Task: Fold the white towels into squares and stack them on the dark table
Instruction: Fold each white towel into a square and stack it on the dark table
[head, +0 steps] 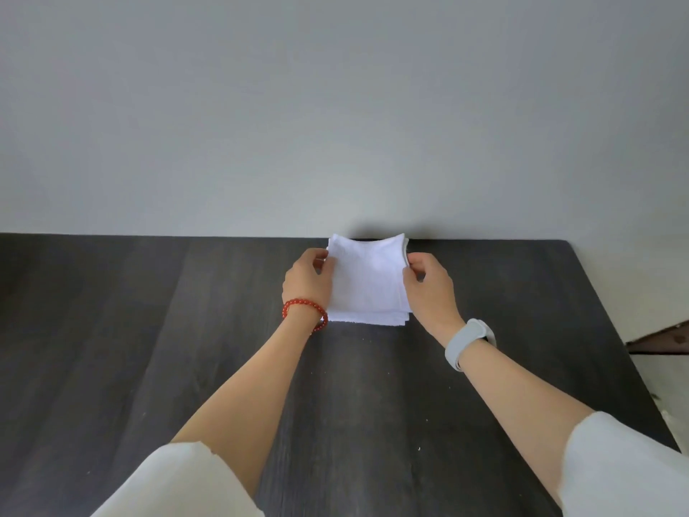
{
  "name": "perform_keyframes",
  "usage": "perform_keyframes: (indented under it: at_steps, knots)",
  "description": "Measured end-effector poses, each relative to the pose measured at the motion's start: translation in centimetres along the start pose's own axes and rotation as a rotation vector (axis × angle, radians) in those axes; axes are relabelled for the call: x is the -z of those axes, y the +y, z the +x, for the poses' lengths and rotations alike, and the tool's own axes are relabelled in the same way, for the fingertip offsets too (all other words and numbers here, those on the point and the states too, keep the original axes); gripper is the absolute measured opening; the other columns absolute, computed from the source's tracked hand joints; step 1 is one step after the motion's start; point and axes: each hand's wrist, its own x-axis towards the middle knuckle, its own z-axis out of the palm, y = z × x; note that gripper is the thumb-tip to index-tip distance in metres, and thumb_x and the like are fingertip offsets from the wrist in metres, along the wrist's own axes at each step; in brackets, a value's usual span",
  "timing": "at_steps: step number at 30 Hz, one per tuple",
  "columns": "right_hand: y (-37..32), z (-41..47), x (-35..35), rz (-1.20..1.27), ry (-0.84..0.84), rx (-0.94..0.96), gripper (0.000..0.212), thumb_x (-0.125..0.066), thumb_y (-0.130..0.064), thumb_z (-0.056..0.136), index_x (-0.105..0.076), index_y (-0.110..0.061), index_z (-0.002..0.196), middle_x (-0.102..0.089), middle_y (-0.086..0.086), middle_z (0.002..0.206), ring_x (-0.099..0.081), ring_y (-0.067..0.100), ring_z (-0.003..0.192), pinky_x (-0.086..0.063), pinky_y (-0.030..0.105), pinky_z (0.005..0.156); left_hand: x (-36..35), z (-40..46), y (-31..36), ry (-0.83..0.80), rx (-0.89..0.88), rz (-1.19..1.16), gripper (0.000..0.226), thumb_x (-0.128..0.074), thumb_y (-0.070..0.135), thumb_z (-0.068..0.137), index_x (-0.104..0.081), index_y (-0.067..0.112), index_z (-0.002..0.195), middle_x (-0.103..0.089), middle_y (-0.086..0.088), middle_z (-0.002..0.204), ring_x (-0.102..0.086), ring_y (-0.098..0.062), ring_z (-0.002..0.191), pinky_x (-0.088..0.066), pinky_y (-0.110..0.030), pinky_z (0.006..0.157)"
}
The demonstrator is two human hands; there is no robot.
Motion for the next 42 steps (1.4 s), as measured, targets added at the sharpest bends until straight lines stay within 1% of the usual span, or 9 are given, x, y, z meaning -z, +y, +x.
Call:
perform_keyframes:
  at_steps: [8,13,19,23,25,28,33,37,42]
  knots:
    - [0.4,-0.1,-0.4,-0.023,0.04,0.206,0.028,-0.043,-0.007,0.093,-0.049,-0.013,0.119,-0.054,-0.007,0.099,-0.052,0.012,0.089,-0.039,0.022,0.078,-0.5,0.1,0.0,0.116,-0.087,-0.051,0.022,-0.048,0.025,0.093,-0.057,0.018,0.112,-0.059,0.009,0.099,-0.05,-0.012,0.083,-0.037,-0.025,0.073]
    - [1.1,0.4,-0.9,-0.186,0.035,0.111,0.036,-0.044,-0.005,0.092,-0.044,-0.016,0.126,-0.05,0.002,0.106,-0.051,0.014,0.084,-0.048,0.035,0.082,-1.2,0.2,-0.5,0.128,-0.073,0.188,0.024,-0.044,0.026,0.094,-0.051,0.019,0.116,-0.057,0.004,0.109,-0.051,-0.016,0.083,-0.039,-0.028,0.07]
    - [1.6,0.2,-0.9,-0.877,0.201,0.641,0.05,-0.049,-0.001,0.074,-0.053,-0.012,0.123,-0.053,0.01,0.127,-0.051,0.028,0.115,-0.035,0.047,0.092,-1.5,0.7,-1.9,0.314,-0.715,0.452,0.034,-0.039,0.01,0.079,-0.065,0.009,0.101,-0.064,-0.008,0.108,-0.06,-0.029,0.1,-0.038,-0.034,0.079]
    - [0.7,0.8,-1.4,-1.104,-0.063,0.505,0.053,-0.023,-0.031,0.094,-0.038,-0.006,0.138,-0.03,0.009,0.15,-0.025,0.021,0.14,-0.018,0.056,0.11,-1.6,0.8,-1.8,-0.039,-0.69,0.801,0.051,-0.021,0.026,0.094,-0.034,0.008,0.14,-0.03,-0.006,0.15,-0.024,-0.02,0.14,-0.022,-0.047,0.108]
    - [1.2,0.9,-1.7,-1.109,-0.214,0.389,0.055,-0.016,-0.035,0.099,-0.009,-0.009,0.147,0.001,0.005,0.157,0.005,0.017,0.144,0.0,0.051,0.114,-1.7,1.0,-1.9,-0.21,-0.538,0.867,0.055,-0.013,0.037,0.099,-0.006,0.013,0.148,0.001,0.0,0.157,0.003,-0.015,0.144,-0.002,-0.048,0.114]
    - [1.2,1.2,-1.6,-1.06,-0.299,0.344,0.056,-0.015,-0.035,0.099,0.004,-0.013,0.147,0.015,0.002,0.155,0.018,0.015,0.141,0.003,0.048,0.114,-1.7,1.2,-1.7,-0.3,-0.472,0.874,0.057,-0.012,0.04,0.099,0.003,0.015,0.147,0.011,0.003,0.156,0.01,-0.013,0.143,0.005,-0.051,0.114]
    - [-0.3,0.9,-0.7,-0.76,-0.257,0.329,0.05,-0.028,-0.024,0.098,-0.016,-0.014,0.146,-0.003,0.002,0.156,0.005,0.016,0.144,-0.005,0.043,0.115,-0.4,0.8,0.1,-0.234,-0.476,0.84,0.052,-0.026,0.035,0.098,-0.014,0.019,0.146,-0.001,0.003,0.157,0.01,-0.018,0.143,0.005,-0.052,0.113]
    - [-1.7,-0.6,2.0,-0.503,-0.181,0.298,0.038,-0.037,-0.013,0.095,-0.046,-0.011,0.131,-0.046,0.004,0.138,-0.034,0.022,0.132,-0.032,0.037,0.106,0.9,-1.5,2.5,-0.143,-0.475,0.744,0.046,-0.033,0.032,0.098,-0.03,0.021,0.142,-0.015,0.0,0.155,0.002,-0.018,0.144,0.003,-0.046,0.114]
    - [-3.3,-3.8,9.7,-0.321,-0.329,0.061,0.034,-0.034,-0.019,0.097,-0.053,-0.016,0.125,-0.059,0.0,0.124,-0.052,0.016,0.116,-0.04,0.023,0.092,1.3,-6.6,7.5,-0.233,-0.388,0.499,0.038,-0.041,0.028,0.096,-0.049,0.015,0.13,-0.042,-0.002,0.141,-0.038,-0.021,0.13,-0.03,-0.033,0.107]
